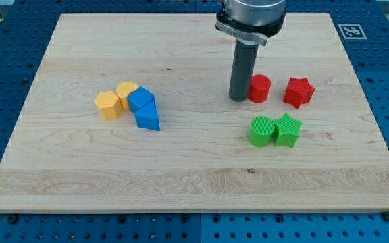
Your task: Move the yellow heart and yellow hexagon down a bit
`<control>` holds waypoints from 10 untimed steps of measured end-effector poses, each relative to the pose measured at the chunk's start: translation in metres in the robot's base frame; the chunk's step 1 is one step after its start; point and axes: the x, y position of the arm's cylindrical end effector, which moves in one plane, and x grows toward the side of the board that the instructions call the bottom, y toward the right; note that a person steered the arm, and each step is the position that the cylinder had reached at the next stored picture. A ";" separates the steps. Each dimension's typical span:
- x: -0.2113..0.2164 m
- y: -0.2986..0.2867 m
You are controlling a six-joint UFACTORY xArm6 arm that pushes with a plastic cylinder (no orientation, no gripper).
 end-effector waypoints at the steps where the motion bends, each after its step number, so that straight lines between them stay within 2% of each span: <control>1: -0.001 0.004; 3: -0.001 0.027; 4: -0.001 0.014; 6: -0.018 -0.108; 8: -0.018 -0.191; 10: -0.018 -0.200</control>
